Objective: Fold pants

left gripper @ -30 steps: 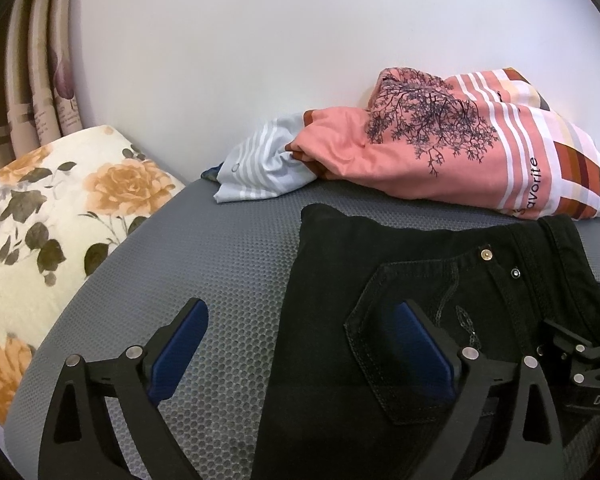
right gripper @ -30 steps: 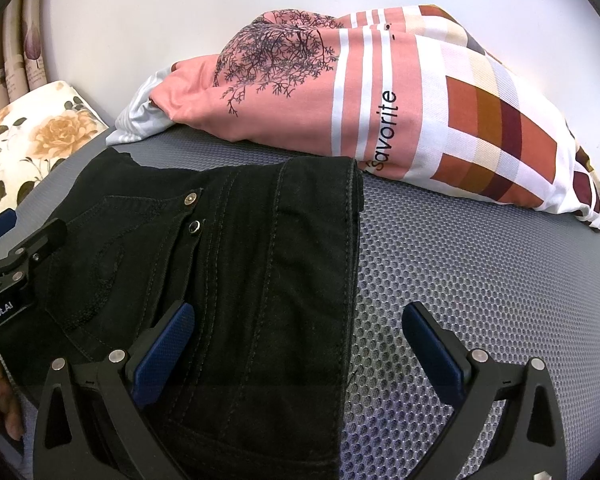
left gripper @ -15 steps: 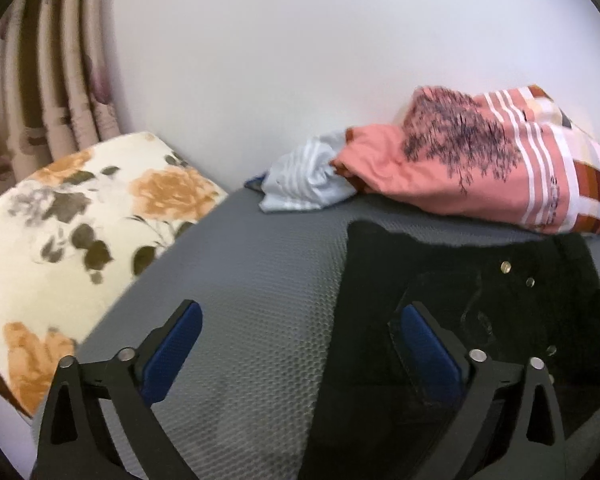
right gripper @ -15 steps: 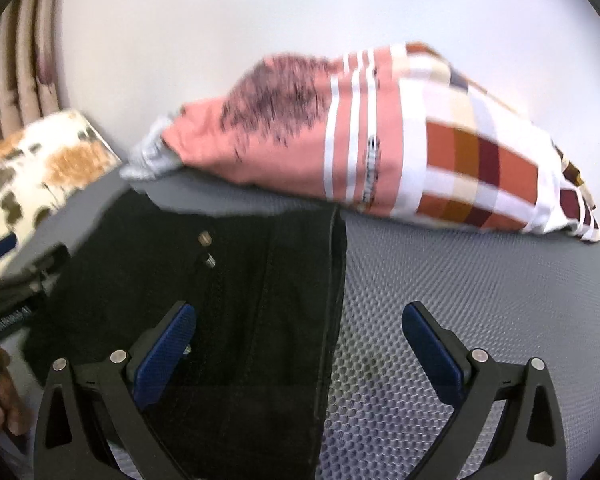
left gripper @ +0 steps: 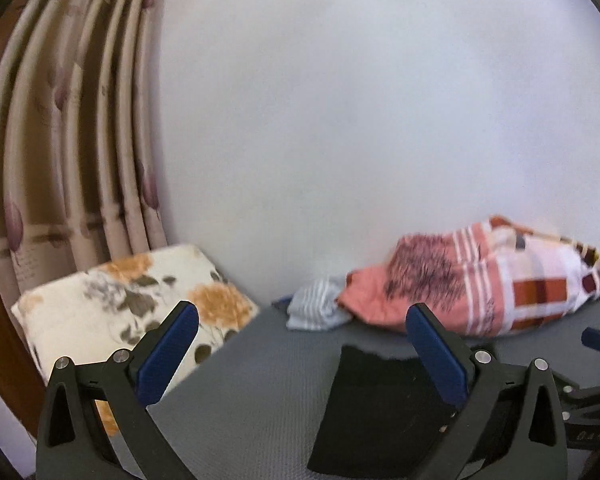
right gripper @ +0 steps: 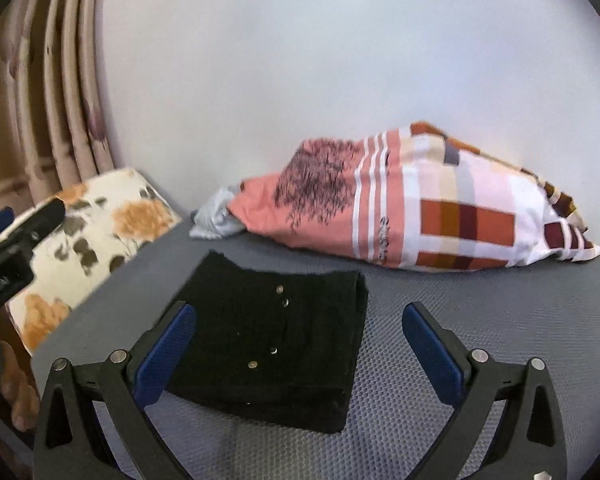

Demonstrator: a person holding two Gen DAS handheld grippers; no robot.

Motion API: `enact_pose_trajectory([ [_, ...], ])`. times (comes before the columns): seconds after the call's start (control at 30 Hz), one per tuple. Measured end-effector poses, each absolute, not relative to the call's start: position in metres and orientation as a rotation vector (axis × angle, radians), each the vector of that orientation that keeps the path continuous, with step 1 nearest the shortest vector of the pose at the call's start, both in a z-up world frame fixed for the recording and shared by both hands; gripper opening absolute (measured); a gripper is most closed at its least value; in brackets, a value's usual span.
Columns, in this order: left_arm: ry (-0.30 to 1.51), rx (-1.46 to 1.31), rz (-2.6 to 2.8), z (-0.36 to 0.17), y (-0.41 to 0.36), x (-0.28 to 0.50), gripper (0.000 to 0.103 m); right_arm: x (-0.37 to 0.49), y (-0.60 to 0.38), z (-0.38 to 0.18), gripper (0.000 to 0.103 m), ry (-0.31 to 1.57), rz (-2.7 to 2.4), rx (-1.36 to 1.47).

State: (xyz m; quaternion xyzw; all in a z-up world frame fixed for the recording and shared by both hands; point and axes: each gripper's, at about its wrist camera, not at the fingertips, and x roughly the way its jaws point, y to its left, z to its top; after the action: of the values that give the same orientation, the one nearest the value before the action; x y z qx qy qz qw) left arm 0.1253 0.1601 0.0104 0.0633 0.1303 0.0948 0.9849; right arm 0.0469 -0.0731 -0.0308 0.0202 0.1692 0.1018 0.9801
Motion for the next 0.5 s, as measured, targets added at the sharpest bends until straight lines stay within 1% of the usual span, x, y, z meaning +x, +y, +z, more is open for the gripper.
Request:
enact_pose_trajectory([
  [0.13,0.248,0.085,0.186,0.027,0.153,0.106,0.103,0.024,-0.083,-0.013,0.103,0.297,0.196,0.053],
  [0.23,0.301,0.052,0.128,0.032,0.149,0.101,0.103,0.014,-0.087,-0.006,0.103,0.292,0.198,0.063],
  [0.5,0.382,0.051,0.092,0.022,0.142,0.094,0.103,-0.003,-0.081,-0.010,0.103,0.317,0.199,0.032],
])
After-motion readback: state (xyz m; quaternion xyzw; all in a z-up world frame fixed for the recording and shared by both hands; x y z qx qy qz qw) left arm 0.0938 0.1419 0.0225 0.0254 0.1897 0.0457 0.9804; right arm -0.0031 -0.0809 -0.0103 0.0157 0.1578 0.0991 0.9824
